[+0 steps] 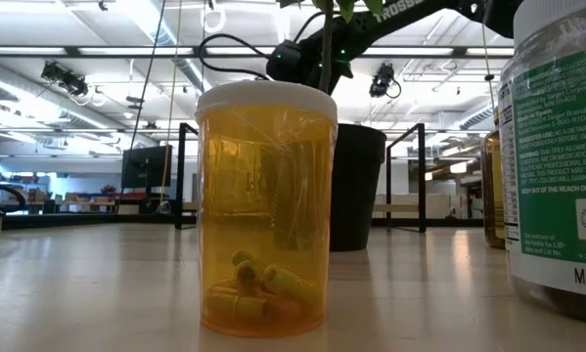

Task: Pick and place medicine bottles onto shelf by color
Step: Put the pink pill bottle on the shelf, then put the yellow pill bottle on the shelf

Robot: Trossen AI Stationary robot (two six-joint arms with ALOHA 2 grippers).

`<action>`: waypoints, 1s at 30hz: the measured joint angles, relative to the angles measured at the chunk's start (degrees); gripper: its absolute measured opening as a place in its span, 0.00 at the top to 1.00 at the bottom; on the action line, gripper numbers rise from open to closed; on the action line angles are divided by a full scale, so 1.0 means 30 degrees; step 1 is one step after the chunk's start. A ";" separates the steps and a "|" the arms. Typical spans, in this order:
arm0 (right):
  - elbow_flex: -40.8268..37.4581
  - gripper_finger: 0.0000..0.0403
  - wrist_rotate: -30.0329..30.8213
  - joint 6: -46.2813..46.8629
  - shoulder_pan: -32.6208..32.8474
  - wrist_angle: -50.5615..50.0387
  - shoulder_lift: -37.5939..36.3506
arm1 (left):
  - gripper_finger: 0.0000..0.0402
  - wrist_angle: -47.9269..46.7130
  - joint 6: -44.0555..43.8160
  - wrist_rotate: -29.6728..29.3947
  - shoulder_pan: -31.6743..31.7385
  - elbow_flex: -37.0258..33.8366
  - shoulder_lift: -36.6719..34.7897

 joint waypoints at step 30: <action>0.0109 0.36 -0.0031 0.1773 0.0277 -0.1424 -0.0787 | 0.57 -0.1725 -0.0393 0.0000 0.0000 0.0000 0.0000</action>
